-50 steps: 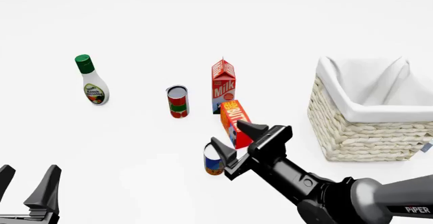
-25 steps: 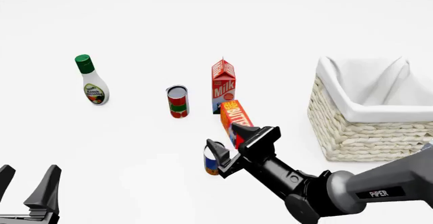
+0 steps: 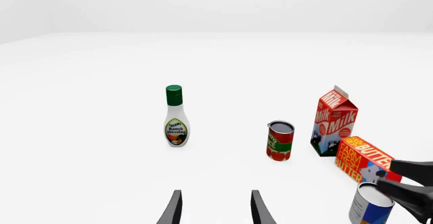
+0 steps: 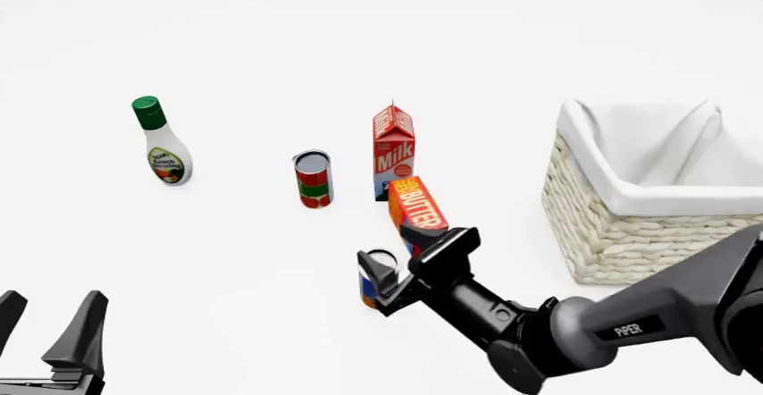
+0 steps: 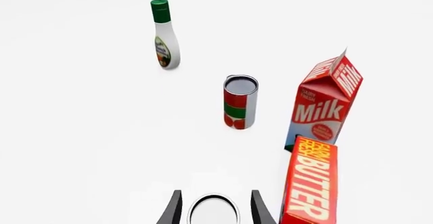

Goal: Pick the alphabet soup and place it in the basket.

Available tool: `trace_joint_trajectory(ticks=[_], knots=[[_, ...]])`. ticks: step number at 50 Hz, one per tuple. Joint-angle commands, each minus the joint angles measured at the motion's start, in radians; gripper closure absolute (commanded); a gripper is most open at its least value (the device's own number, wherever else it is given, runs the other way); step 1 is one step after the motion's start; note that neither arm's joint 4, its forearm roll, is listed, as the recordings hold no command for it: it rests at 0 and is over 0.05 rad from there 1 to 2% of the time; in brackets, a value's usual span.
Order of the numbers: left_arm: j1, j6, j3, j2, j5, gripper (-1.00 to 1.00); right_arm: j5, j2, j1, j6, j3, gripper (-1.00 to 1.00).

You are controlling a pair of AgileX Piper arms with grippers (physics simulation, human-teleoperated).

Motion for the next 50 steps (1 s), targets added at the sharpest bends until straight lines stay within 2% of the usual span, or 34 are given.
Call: trace_joint_trajectory(ticks=[1, 50], knots=[[0.000, 0.000, 0.000, 0.000, 0.000, -1.00, -0.002, 0.041, 0.001, 0.002, -0.022, -1.00], [0.000, 0.000, 0.000, 0.000, 0.000, -1.00, -0.011, 0.178, 0.005, 0.013, -0.093, -1.00]])
